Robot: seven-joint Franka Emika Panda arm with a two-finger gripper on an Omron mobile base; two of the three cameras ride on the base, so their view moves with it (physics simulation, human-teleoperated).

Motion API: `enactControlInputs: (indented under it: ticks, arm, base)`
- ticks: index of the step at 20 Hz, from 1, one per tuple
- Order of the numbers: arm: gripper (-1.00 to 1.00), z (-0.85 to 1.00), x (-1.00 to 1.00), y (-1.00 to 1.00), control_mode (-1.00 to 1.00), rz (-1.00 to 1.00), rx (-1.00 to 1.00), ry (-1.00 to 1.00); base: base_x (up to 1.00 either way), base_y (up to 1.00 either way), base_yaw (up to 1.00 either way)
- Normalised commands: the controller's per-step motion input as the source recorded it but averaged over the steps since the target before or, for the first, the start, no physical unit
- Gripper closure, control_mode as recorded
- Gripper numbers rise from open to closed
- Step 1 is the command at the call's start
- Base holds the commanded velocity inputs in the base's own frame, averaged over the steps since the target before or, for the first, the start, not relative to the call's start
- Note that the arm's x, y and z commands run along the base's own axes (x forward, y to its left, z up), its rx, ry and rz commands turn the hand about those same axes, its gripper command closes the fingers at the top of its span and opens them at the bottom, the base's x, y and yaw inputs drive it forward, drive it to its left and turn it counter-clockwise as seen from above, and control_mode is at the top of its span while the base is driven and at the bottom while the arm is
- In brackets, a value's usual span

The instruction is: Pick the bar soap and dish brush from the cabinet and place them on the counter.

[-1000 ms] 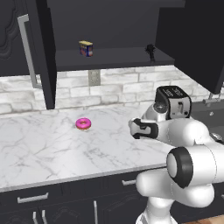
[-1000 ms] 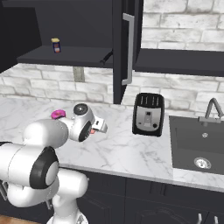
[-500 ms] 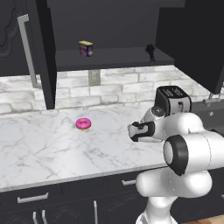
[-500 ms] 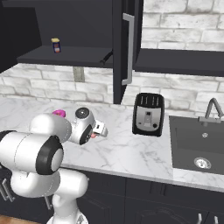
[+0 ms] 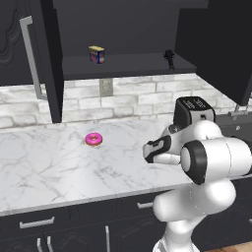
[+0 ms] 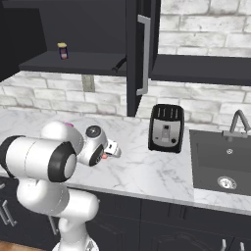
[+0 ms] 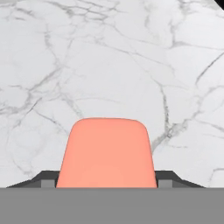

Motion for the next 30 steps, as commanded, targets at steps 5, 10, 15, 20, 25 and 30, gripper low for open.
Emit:
enactControlInputs:
  ticks: [5,10,15,20,25,30]
  arm:
    - [1.00,-0.29,0.00,0.00,-1.00,0.00,0.00,0.00]
    - [1.00,-0.29,0.00,0.00,-1.00,0.00,0.00,0.00]
    - [1.00,-0.30,0.00,0.00,-1.00,0.00,0.00,0.00]
    - [-1.00,-0.31,0.00,0.00,-1.00,0.00,0.00,0.00]
    - [-1.00,-0.23,0.00,0.00,-1.00,0.00,0.00,0.00]
    - [-1.00,-0.04,0.00,-0.02,-1.00,0.00,0.00,0.00]
  base:
    - [0.00,0.00,0.00]
    - [0.00,0.00,0.00]
    - [0.00,0.00,0.00]
    - [0.00,0.00,0.00]
    - [0.00,0.00,0.00]
    - [0.00,0.00,0.00]
